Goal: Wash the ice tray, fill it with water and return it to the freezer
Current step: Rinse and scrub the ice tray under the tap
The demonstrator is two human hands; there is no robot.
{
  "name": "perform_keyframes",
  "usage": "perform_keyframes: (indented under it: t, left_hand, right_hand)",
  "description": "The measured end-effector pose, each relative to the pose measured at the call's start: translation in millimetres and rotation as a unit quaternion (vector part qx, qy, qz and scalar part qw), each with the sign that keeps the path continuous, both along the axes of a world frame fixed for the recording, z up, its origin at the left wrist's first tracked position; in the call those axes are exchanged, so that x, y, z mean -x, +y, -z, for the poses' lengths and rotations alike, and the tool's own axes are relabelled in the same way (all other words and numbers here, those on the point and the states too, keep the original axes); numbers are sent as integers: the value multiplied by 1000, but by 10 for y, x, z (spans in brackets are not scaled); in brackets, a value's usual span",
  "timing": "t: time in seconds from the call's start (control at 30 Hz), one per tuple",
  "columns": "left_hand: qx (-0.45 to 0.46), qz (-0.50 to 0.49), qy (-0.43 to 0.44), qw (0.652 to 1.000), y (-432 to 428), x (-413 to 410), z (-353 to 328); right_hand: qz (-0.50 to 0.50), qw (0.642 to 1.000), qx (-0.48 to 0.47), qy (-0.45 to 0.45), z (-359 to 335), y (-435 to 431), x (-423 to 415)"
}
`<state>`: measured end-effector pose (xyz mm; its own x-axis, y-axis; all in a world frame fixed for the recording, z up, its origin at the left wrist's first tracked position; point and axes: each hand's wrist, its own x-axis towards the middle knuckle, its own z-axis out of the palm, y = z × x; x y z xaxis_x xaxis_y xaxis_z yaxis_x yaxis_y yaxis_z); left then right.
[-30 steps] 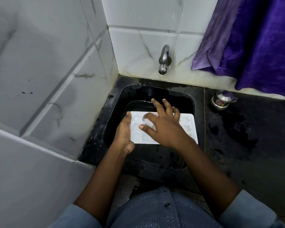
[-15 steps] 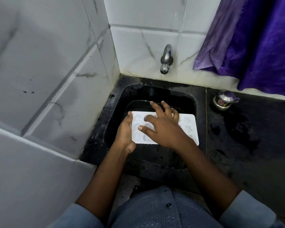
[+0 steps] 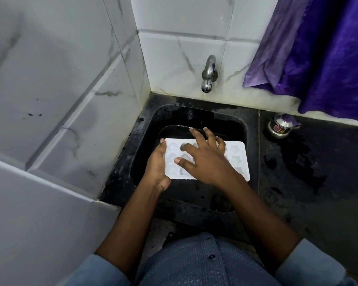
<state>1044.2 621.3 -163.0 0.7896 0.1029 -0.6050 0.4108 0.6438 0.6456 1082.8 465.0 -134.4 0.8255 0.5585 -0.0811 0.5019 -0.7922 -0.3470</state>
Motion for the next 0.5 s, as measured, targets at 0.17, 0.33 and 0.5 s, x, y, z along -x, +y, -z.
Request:
perform_keyframes:
  t: [0.17,0.33,0.5]
  left_hand:
    - [-4,0,-3,1000,1,-10,46]
    - [-4,1,-5,1000,27,-17,70]
    - [-2,3,-13,1000,22,-9,86]
  right_hand:
    - [11,1000,-12,-9,-25,2,-8]
    - [-1,1000,-4,-3,-12,-21,12]
    - [4,1000,-4,-6,-20,-25,11]
